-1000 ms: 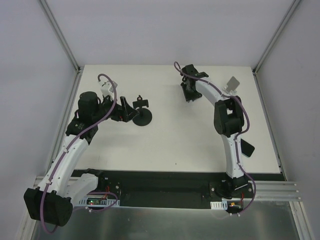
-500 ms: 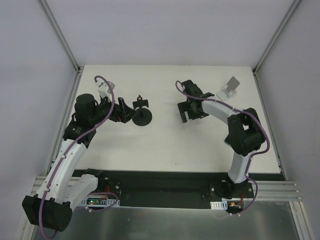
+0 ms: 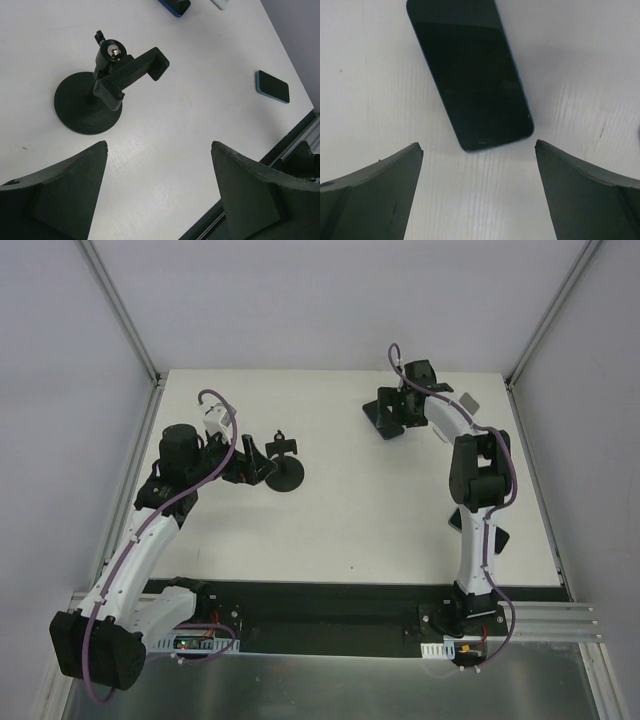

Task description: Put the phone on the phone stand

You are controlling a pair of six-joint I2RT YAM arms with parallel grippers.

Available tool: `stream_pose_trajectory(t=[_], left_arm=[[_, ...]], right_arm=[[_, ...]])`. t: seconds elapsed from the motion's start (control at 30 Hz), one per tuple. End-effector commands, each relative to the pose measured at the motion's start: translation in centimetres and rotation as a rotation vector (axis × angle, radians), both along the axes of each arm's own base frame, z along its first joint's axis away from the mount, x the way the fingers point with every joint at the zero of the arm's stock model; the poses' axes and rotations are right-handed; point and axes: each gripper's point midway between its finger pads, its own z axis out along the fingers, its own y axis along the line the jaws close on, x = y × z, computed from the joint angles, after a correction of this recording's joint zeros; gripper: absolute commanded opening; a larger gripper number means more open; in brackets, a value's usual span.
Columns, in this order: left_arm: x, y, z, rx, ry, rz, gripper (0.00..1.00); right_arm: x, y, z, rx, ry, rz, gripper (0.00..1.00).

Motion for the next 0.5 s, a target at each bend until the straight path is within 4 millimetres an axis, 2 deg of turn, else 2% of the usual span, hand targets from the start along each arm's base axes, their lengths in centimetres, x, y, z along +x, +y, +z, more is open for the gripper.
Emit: stream_pose_trajectory(t=[0.0, 0.03, 0.07, 0.2, 0.33, 0.47], left_arm=[[0.7, -0.3, 0.0, -0.005, -0.025, -0.027, 0.84], [0.7, -0.3, 0.1, -0.007, -0.024, -0.029, 0.84], [0.7, -0.3, 0.0, -0.008, -0.020, -0.030, 0.84], [0.6, -0.4, 0.3, -0.013, -0.031, -0.037, 0.84], [0.6, -0.4, 0.5, -0.016, -0.034, -0.033, 0.84], [0.6, -0.4, 0.5, -0.018, -0.031, -0.033, 0.83]], right_arm=[[2.7, 1.1, 1.4, 0.069, -0.015, 0.059, 0.97], [3.6, 1.3, 2.8, 0.066, -0.041, 0.066, 0.97], [4.0, 0.9, 1.9, 0.039, -0.029, 0.057, 0.97], [5.0, 1.0, 1.6, 0.040, -0.030, 0.051, 0.97], [5.1, 1.5, 0.0, 0.073, 0.018, 0.031, 0.97], [4.9, 1.4, -2.4, 0.076, 0.066, -0.004, 0.97]])
